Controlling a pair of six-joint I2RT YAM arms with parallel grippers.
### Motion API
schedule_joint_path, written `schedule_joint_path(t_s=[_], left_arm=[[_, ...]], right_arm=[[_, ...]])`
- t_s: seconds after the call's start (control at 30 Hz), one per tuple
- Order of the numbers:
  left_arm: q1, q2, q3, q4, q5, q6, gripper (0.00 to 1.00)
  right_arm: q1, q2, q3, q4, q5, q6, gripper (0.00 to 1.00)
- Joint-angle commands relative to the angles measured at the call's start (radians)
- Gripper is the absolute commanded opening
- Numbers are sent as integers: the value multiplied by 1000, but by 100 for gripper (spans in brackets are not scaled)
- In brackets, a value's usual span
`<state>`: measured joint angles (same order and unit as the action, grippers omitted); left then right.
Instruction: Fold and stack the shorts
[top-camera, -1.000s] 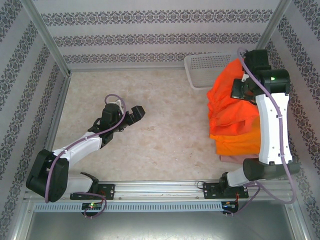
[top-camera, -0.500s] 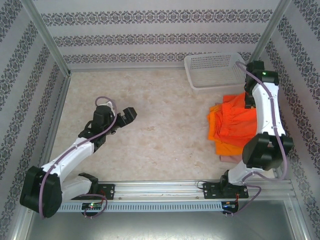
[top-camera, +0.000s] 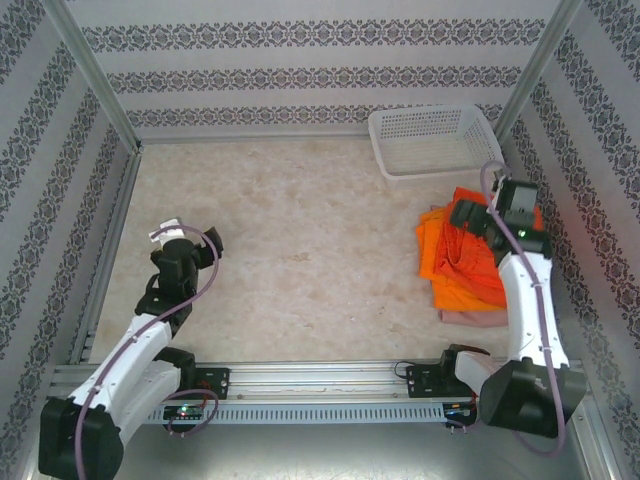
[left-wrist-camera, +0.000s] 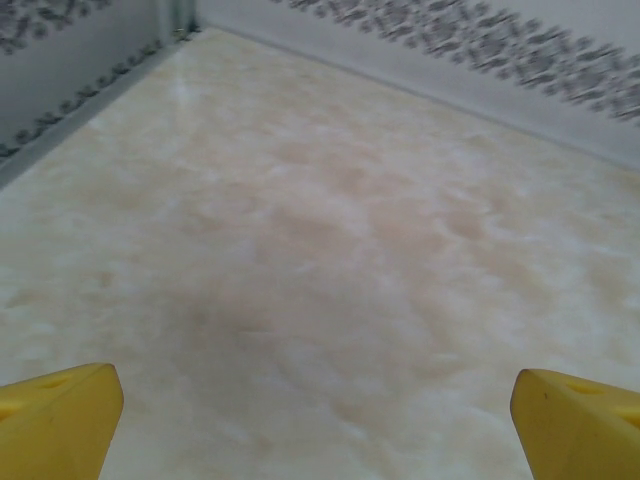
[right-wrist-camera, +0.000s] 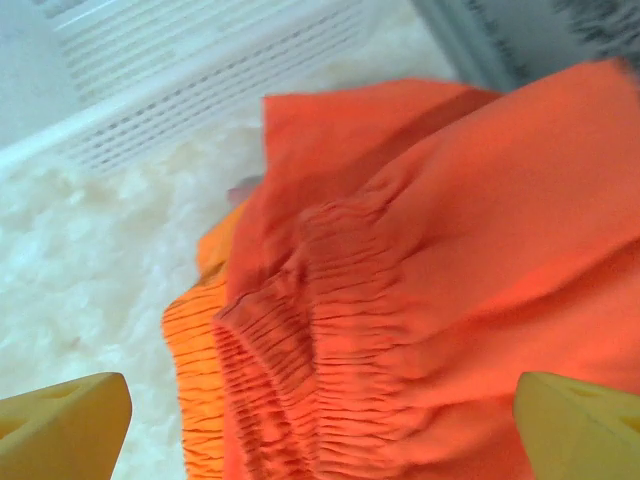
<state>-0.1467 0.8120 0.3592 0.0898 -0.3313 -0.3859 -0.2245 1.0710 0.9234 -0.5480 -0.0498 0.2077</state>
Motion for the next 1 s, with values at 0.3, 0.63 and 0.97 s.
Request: schedule_joint_path(t_s=[0.3, 0.63, 0.97], left_arm=[[168, 403, -165, 782, 101, 206, 100], [196, 690, -105, 1000, 257, 291, 100], [179, 773, -61, 1004, 273, 321, 100]], right_arm=[[48, 76, -511, 921, -73, -111, 98], [109, 245, -520, 1192, -191, -194, 98], [85, 293, -479, 1178, -272, -160, 98]])
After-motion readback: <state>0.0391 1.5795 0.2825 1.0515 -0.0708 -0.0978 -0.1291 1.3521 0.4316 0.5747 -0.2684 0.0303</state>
